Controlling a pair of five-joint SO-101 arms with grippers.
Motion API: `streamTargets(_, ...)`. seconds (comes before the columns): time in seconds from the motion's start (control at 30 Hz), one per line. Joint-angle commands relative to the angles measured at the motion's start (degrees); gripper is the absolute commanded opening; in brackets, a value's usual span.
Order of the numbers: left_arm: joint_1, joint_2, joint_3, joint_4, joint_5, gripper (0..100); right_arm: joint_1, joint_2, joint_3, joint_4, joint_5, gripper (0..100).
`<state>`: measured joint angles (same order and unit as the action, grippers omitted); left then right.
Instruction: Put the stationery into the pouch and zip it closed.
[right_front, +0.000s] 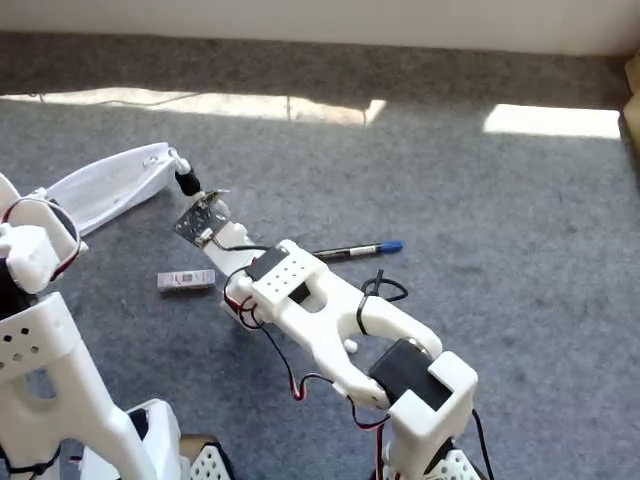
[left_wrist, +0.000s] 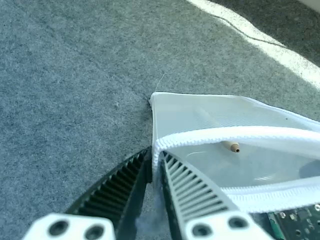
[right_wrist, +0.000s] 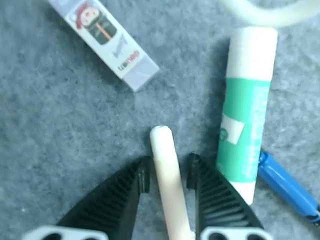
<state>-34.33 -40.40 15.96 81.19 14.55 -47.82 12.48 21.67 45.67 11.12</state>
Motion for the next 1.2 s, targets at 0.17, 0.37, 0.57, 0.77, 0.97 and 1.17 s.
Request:
streamTargets(0.17, -0.66, 0.31, -0.22, 0.18, -0.35, 1, 1.54, -0.48, 0.22, 4.44, 2.11, 11.8)
streamTargets(0.37, -0.66, 0.31, -0.13, 0.18, -0.44, 1, 1.54, -0.48, 0.31, 7.96, 6.86, 8.8)
streamTargets(0.57, -0.66, 0.31, -0.13, 0.18, -0.44, 1, 1.54, -0.48, 0.75, 8.13, 10.37, 0.5)
streamTargets(0.77, -0.66, 0.31, -0.04, 0.18, -0.44, 1, 1.10, -0.92, 2.86, 8.13, 10.55, 0.5)
streamTargets(0.97, -0.57, 0.31, 1.10, -0.26, -0.35, 1, 0.48, -1.01, 2.33, 16.48, 10.55, 0.5)
streamTargets(1.17, 0.75, 0.31, 1.10, -0.26, -0.35, 1, -1.19, -1.19, 2.24, 19.03, 10.55, 0.5)
